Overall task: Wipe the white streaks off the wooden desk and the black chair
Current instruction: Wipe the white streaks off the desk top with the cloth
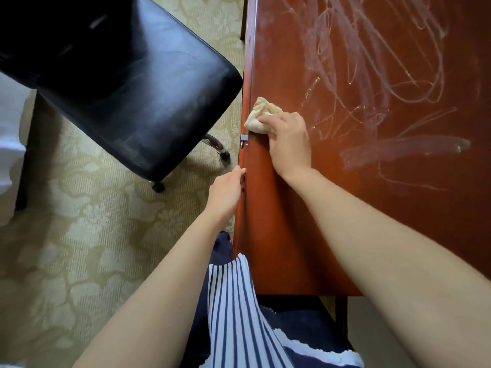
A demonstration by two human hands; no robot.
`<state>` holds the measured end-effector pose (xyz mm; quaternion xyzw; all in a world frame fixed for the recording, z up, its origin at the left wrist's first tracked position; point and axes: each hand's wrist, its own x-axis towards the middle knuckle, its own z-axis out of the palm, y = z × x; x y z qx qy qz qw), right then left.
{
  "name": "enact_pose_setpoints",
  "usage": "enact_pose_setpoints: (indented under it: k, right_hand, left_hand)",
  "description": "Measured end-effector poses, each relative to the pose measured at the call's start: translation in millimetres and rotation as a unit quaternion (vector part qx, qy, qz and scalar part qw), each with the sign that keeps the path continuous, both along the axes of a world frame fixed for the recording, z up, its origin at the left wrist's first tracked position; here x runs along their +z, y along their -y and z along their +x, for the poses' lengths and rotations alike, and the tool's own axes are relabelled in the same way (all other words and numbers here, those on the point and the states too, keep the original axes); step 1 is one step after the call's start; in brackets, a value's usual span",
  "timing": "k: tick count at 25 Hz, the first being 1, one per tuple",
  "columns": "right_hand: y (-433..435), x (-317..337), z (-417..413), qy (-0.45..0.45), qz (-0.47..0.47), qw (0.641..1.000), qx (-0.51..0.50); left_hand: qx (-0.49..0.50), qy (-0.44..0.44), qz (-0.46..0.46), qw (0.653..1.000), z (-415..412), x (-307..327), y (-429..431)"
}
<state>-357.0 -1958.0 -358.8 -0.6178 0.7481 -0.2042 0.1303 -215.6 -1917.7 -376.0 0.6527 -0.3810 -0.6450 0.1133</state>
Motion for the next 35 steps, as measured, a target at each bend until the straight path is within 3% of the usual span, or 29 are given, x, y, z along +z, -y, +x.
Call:
enact_pose_setpoints:
  k: [4, 9, 12, 16, 22, 26, 28, 30, 35]
  right_hand:
    - [-53, -2, -2, 0.006, -0.045, 0.996, 0.075]
    - [-137, 5, -28, 0.000, 0.027, 0.984, 0.177]
    - [-165, 7, -45, -0.009, 0.044, 0.973, 0.225]
    - [-146, 9, -63, -0.061, -0.005, 0.965, 0.254]
    - [-58, 7, -99, -0.057, 0.026, 0.998, 0.003]
    - [-12, 6, -88, -0.007, 0.048, 0.980, -0.192]
    - [-7, 2, -73, -0.003, 0.042, 0.972, -0.232]
    - [-14, -2, -51, 0.008, 0.022, 0.983, -0.181]
    - [-60, -5, -10, 0.003, 0.003, 0.999, 0.032]
  left_hand:
    - [-0.005, 0.030, -0.023, 0.999, -5, 4, 8]
    - [-0.032, 0.060, -0.100, 0.993, -36, 14, 13]
    - [0.001, 0.060, -0.065, 0.996, -65, 23, 13]
    - [0.049, 0.028, -0.040, 0.998, -67, 21, 15]
    - [0.024, 0.027, -0.066, 0.997, -65, 23, 9]
    - [0.003, 0.095, -0.046, 0.994, -68, 17, 13]
    - [0.019, 0.102, -0.035, 0.994, -69, 15, 13]
    - [0.039, 0.094, -0.023, 0.995, -71, 19, 14]
    - [-0.014, 0.087, -0.059, 0.994, -69, 24, 15]
